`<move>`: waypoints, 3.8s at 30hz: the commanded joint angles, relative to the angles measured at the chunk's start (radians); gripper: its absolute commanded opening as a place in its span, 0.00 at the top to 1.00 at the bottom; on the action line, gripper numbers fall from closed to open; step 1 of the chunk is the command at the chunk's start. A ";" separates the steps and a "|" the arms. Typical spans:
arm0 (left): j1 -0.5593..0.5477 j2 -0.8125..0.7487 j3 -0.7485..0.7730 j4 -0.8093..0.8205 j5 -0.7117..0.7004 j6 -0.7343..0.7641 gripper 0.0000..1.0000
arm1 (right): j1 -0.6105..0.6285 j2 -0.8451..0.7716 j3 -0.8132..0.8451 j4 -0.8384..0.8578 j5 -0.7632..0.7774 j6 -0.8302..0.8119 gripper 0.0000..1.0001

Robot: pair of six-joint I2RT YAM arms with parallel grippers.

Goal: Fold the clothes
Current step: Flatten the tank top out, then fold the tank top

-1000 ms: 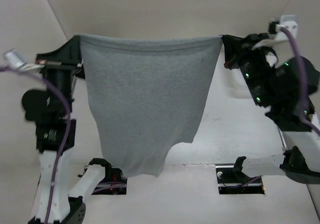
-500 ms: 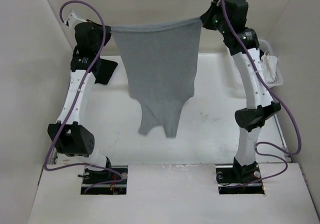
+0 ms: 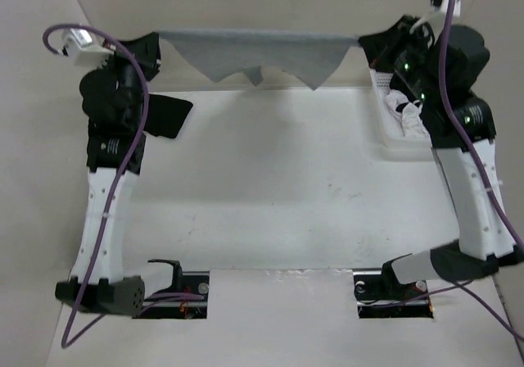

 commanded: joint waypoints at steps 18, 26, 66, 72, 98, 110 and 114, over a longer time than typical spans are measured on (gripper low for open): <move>-0.166 -1.000 -1.119 -0.499 -0.040 -0.090 0.97 | 0.716 -0.996 -1.650 -0.008 0.281 0.521 1.00; -0.180 -1.103 -1.113 -0.658 -0.089 -0.158 0.97 | 1.011 -1.011 -1.592 -0.171 0.465 0.701 0.99; -0.103 -0.069 -1.188 0.319 0.003 -0.144 0.63 | 0.137 -0.119 -1.502 0.841 -0.004 0.339 0.96; -0.060 -0.009 -1.256 0.440 0.098 -0.162 0.55 | 0.174 -0.245 -1.670 0.864 0.027 0.356 0.81; -0.006 0.201 -1.230 0.565 0.084 -0.211 0.96 | 0.119 -0.081 -1.727 0.952 -0.007 0.475 0.49; -0.009 0.176 -1.239 0.583 0.094 -0.213 1.00 | 0.096 0.016 -1.699 1.014 -0.067 0.531 0.86; -0.011 0.089 -1.246 0.574 0.094 -0.213 1.00 | 0.096 -0.073 -1.713 1.013 -0.050 0.518 0.94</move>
